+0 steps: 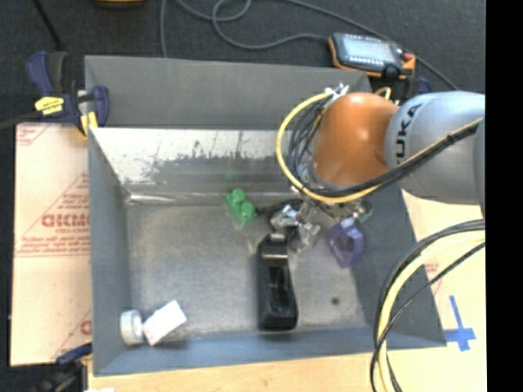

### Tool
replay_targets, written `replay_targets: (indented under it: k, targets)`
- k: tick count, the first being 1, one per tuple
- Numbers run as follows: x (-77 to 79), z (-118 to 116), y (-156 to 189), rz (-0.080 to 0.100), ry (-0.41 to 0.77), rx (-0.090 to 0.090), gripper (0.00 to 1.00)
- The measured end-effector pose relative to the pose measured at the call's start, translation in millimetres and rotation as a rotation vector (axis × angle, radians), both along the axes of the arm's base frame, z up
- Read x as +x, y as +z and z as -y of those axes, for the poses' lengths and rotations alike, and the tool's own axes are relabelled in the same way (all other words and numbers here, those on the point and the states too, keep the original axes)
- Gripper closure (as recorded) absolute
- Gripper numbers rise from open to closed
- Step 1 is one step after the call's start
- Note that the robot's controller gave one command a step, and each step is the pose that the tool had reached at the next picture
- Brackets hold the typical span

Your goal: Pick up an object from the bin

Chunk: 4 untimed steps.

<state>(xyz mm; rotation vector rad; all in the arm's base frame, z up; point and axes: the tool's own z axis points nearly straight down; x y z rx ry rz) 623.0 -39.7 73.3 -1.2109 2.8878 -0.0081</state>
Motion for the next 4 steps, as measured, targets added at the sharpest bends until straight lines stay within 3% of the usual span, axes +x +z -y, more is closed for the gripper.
replay_targets:
  k: [2, 3, 4]
  targets:
    - [-0.9, -0.2, 2.5, -0.003, -0.001, 0.001, 1.00]
    - [-3.6, -0.6, 21.7, -0.014, -0.002, 0.001, 1.00]
    - [-2.1, -0.8, 41.5, -0.009, -0.002, 0.001, 1.00]
